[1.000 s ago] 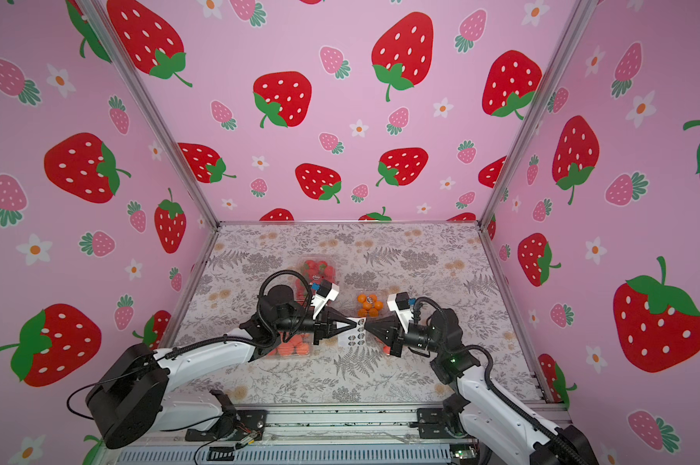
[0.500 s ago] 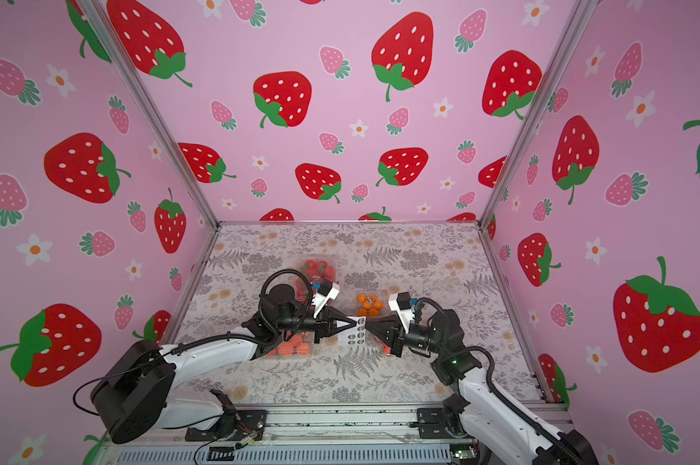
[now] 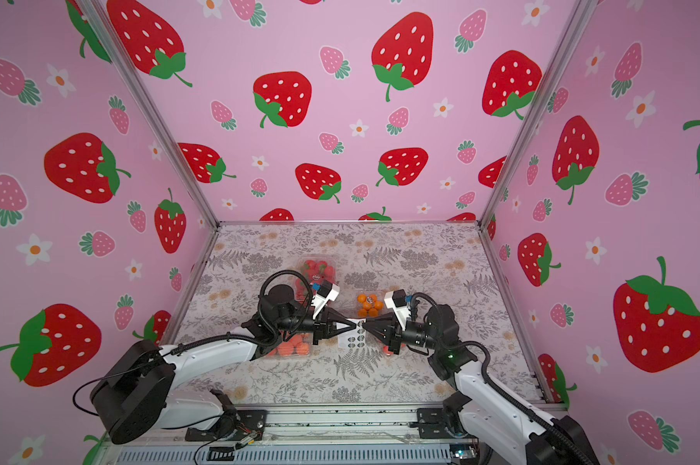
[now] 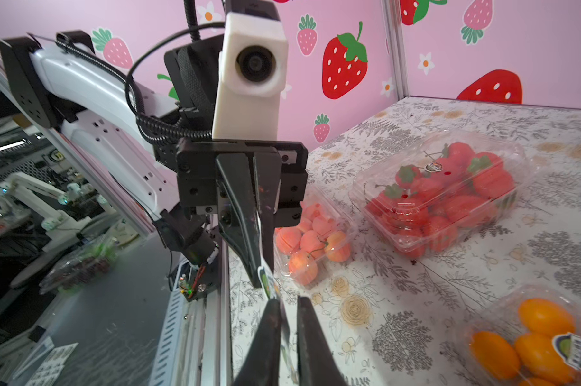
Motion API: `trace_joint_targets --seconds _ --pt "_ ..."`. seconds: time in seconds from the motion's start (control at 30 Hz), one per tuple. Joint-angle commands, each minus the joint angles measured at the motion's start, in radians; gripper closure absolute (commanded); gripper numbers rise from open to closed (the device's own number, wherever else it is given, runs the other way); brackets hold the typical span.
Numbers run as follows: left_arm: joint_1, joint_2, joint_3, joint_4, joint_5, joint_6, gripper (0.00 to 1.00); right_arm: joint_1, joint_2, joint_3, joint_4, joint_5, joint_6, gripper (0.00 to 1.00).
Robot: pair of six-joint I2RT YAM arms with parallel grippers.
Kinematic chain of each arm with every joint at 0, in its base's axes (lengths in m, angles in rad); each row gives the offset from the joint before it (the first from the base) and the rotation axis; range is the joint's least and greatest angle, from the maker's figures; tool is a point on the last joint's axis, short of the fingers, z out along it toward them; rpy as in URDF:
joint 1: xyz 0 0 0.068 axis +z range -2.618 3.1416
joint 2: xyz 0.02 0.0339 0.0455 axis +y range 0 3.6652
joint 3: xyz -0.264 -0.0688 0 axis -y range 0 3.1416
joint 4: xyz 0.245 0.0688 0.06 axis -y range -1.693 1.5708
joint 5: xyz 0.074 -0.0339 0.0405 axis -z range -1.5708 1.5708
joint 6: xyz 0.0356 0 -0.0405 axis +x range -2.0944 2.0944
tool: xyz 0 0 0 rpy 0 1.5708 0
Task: Label fruit boxes
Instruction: Adjust the label sticker.
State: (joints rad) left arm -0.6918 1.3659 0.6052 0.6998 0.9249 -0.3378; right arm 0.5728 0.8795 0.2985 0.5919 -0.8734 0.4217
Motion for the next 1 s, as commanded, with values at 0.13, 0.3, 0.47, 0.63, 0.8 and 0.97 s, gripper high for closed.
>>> trace_joint_targets --seconds 0.13,0.3,0.47,0.63,0.8,0.97 --pt "-0.003 0.001 0.006 0.029 0.028 0.013 1.00 -0.004 -0.004 0.030 0.040 -0.016 -0.013 0.88" --pt "-0.005 0.004 0.008 0.028 0.028 0.013 1.00 -0.004 0.008 0.031 0.049 -0.025 -0.011 0.97" --pt "-0.011 0.011 0.016 0.029 0.027 0.013 1.00 -0.002 0.064 0.040 0.067 -0.046 -0.008 1.00" --pt "-0.014 0.024 0.025 0.029 0.023 0.015 1.00 0.004 0.093 0.038 0.112 -0.084 0.015 1.00" --pt "-0.011 0.031 0.022 0.022 0.005 0.024 1.00 0.009 0.067 0.016 0.141 -0.100 0.032 1.00" --pt "0.001 0.029 0.012 0.030 -0.009 0.016 1.00 0.010 0.055 0.001 0.152 -0.098 0.038 1.00"
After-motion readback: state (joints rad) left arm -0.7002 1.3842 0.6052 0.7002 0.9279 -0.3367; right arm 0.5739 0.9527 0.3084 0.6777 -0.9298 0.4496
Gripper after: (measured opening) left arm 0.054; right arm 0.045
